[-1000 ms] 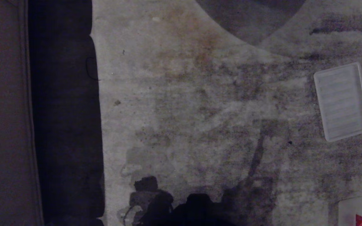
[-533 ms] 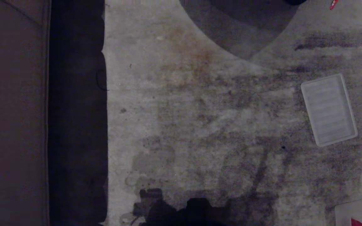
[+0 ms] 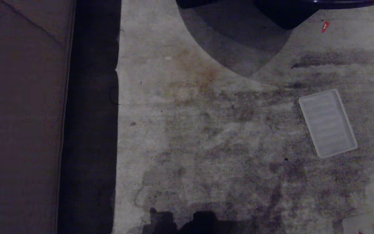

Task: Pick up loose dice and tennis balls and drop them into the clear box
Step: Put the ball in the box

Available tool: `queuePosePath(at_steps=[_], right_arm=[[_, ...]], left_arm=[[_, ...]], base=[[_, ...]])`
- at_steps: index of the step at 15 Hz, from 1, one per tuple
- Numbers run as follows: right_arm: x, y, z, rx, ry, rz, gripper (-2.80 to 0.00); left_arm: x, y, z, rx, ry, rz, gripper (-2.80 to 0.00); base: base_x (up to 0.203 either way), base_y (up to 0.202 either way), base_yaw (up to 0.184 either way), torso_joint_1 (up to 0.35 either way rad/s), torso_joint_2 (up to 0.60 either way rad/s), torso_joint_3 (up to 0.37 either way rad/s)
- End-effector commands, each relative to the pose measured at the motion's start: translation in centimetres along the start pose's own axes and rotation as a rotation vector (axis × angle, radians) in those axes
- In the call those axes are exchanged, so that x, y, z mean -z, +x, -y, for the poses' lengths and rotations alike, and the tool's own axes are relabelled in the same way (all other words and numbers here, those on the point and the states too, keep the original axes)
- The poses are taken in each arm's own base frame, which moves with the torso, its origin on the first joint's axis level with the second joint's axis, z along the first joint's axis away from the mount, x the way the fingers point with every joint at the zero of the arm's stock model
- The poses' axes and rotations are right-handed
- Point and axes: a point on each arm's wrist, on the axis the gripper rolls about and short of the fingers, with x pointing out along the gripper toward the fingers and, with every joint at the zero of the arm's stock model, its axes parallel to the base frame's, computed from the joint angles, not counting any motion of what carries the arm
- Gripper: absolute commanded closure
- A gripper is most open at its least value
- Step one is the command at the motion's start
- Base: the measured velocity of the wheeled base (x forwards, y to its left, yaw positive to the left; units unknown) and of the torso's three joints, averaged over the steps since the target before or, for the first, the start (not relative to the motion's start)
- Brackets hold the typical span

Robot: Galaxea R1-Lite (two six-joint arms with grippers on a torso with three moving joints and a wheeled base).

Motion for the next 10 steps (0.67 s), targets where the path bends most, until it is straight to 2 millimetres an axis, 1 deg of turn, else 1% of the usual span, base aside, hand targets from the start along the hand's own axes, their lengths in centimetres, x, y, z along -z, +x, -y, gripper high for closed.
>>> queuePosePath(at_steps=[1, 10], right_arm=[[0.00, 0.02, 0.00, 0.000, 0.001, -0.004, 0.00], [0.00, 0.02, 0.00, 0.000, 0.001, -0.004, 0.00]], left_arm=[[0.03, 0.02, 0.00, -0.001, -0.001, -0.002, 0.00], [0.03, 0.02, 0.00, -0.001, -0.001, -0.002, 0.00]], base=[[0.000, 0.000, 0.000, 0.002, 0.00, 0.198], [0.000, 0.000, 0.000, 0.003, 0.00, 0.203]])
